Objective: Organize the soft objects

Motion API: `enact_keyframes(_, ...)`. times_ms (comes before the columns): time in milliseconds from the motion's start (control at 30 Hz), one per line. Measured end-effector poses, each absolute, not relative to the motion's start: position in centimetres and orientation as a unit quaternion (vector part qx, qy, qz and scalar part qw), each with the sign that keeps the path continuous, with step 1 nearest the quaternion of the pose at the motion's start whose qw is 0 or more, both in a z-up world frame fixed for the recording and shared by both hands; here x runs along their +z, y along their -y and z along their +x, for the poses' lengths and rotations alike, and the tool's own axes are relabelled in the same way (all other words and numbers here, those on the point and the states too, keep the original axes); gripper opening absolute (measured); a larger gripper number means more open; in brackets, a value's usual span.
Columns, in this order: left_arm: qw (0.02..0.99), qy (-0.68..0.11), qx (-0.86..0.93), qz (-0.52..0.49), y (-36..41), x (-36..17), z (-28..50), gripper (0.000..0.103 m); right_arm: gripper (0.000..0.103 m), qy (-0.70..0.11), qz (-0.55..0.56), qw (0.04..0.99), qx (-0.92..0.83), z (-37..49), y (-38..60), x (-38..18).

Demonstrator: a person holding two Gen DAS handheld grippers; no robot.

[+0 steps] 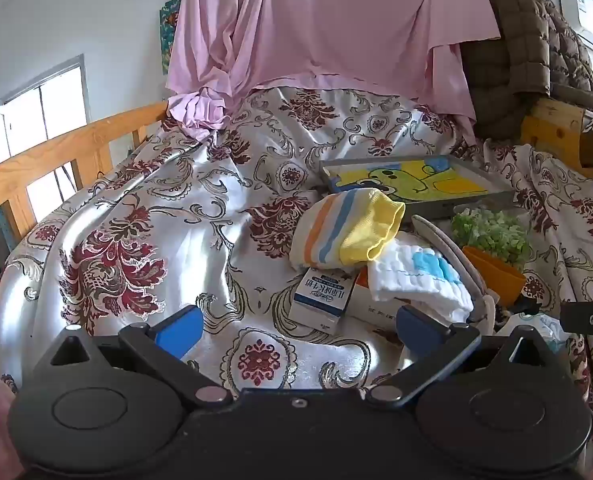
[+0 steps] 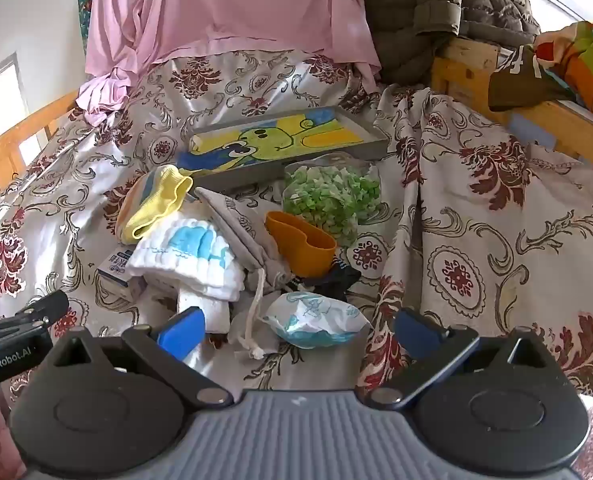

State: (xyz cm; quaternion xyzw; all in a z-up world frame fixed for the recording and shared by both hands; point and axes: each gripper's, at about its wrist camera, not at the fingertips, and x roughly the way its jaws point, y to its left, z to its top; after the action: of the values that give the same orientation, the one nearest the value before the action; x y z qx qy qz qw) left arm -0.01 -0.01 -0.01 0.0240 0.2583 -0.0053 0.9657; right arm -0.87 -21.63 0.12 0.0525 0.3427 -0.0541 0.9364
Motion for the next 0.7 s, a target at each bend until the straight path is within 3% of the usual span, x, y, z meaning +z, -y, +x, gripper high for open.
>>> enact_keyframes(700,0.965,-0.259,-0.004,0.026,0.01,-0.01,0.0,0.102,0.103,-0.343,0.056,0.936,-0.053,-0.85,21.62,0.14)
